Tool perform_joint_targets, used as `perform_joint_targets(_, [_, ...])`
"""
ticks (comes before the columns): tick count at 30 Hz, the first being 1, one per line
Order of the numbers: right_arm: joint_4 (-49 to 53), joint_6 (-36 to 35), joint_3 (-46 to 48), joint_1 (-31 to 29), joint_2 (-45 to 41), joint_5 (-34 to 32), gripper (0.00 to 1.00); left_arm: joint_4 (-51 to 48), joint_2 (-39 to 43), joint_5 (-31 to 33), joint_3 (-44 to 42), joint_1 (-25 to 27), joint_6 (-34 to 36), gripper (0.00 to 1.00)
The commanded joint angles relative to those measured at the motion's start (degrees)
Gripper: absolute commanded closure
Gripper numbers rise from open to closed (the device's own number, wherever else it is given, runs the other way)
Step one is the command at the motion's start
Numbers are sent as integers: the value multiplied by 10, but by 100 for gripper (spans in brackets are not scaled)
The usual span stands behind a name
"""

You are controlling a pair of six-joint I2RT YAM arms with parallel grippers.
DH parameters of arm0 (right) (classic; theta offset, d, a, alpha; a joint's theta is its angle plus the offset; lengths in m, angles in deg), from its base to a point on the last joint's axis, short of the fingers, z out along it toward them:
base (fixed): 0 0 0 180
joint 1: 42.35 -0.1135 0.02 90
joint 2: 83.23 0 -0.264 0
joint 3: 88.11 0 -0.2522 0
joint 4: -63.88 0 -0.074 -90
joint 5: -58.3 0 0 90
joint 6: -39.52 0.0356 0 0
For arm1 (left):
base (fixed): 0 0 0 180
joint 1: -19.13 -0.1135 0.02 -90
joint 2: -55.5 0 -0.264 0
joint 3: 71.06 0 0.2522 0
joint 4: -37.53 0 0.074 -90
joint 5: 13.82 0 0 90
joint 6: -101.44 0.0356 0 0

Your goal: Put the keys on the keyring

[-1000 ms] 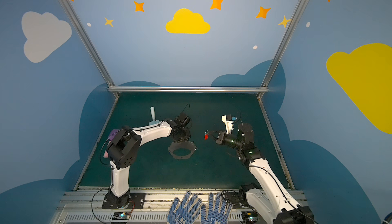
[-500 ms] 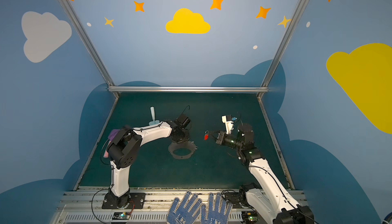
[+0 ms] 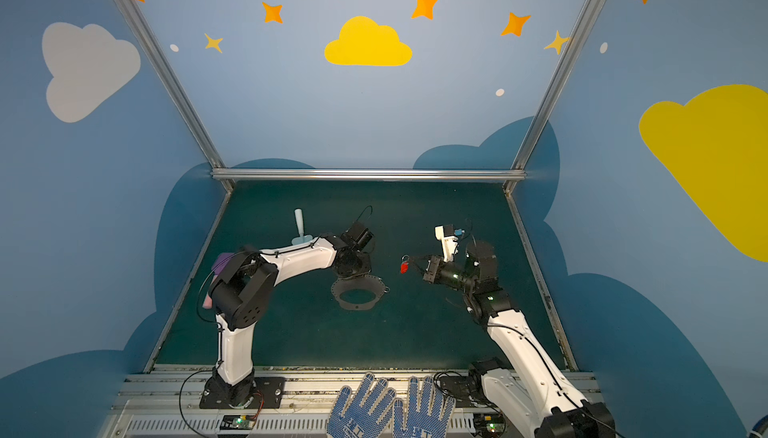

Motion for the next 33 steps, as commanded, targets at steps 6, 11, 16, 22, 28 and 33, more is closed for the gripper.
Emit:
perform_joint_targets(6, [-26,4,-1,2,7,8,100,-39,43,-17,50,-2,18,96])
perform_joint_targets(11, [-28,5,-3,1,10,8,100,-62,61,-23,92,-6,31,96])
perform_joint_targets(16, [-32,8,-4,1,13,8,100,-60,68,-51,99,-13,25,96])
perform_joint_targets(22, [-35,10,-3,0,22,13,100,-40,56,-66,48,-17,10,96])
perform_joint_targets(28, [-40,11,-3,-1,27,11,100,-33,64,-87,33,-26,9,96])
perform_joint_targets(33, [-43,13,-2,-2,26,12,100,-58,61,-76,86,-44,28,96])
